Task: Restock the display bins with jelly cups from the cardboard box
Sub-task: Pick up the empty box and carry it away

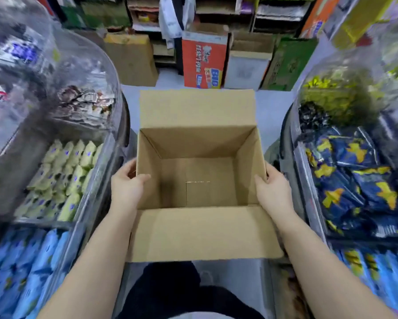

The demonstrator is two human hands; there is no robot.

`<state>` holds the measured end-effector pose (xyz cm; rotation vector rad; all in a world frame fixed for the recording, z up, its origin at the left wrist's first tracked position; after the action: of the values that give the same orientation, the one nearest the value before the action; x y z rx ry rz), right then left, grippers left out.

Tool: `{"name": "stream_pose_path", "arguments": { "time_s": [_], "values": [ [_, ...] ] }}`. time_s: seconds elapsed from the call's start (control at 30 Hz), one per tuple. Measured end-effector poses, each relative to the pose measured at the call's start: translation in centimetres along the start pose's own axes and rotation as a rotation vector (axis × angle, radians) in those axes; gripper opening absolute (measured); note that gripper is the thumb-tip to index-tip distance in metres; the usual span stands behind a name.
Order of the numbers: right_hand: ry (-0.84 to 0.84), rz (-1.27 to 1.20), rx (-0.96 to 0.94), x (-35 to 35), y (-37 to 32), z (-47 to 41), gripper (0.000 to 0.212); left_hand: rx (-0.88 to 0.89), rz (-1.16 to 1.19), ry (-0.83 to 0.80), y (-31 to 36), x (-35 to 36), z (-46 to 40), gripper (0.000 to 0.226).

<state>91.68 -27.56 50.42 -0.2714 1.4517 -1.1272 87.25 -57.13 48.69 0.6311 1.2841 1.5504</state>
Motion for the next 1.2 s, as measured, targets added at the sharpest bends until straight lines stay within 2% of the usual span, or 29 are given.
{"name": "stream_pose_path", "arguments": {
  "time_s": [0.17, 0.37, 0.43, 0.67, 0.83, 0.97, 1.07, 1.2],
  "values": [
    [0.005, -0.002, 0.029, 3.2, -2.5, -13.8, 0.035, 0.005, 0.027, 0.003, 3.1, 8.4, -10.9, 0.045],
    [0.083, -0.033, 0.134, 5.4, -7.3, -29.1, 0.026, -0.024, -0.080, -0.072, 9.5, 19.1, -25.2, 0.042],
    [0.081, -0.041, 0.152, 5.5, -9.3, -34.0, 0.025, -0.023, -0.093, -0.092, 12.0, 22.4, -29.3, 0.038],
    [0.125, -0.039, 0.173, 5.5, -11.8, -51.6, 0.033, -0.020, -0.115, -0.159, 16.8, 35.7, -41.6, 0.047],
    [0.045, -0.073, 0.199, 7.7, -11.0, -66.5, 0.031, -0.044, -0.150, -0.091, 17.6, 46.4, -50.7, 0.044],
    [-0.027, -0.063, 0.217, 9.9, -9.2, -78.3, 0.040, -0.034, -0.194, -0.078, 17.3, 54.9, -58.1, 0.044],
    [-0.026, -0.035, 0.248, 12.3, -6.4, -86.5, 0.035, -0.066, -0.248, -0.152, 15.2, 61.1, -63.9, 0.040],
    [-0.017, -0.009, 0.305, 18.2, -0.5, -96.0, 0.028, -0.051, -0.369, -0.280, 8.7, 68.3, -71.8, 0.034]
  ]
}}
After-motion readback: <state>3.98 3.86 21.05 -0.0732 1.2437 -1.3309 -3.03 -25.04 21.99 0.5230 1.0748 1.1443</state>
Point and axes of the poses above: each hand's wrist, its own z-axis away from the middle knuckle, its own x-axis out of the palm, y = z × x, the point moved 2 cm from there along -z, towards the middle knuckle, and after that the axes turned 6 degrees about y, right-handed, at the moved point
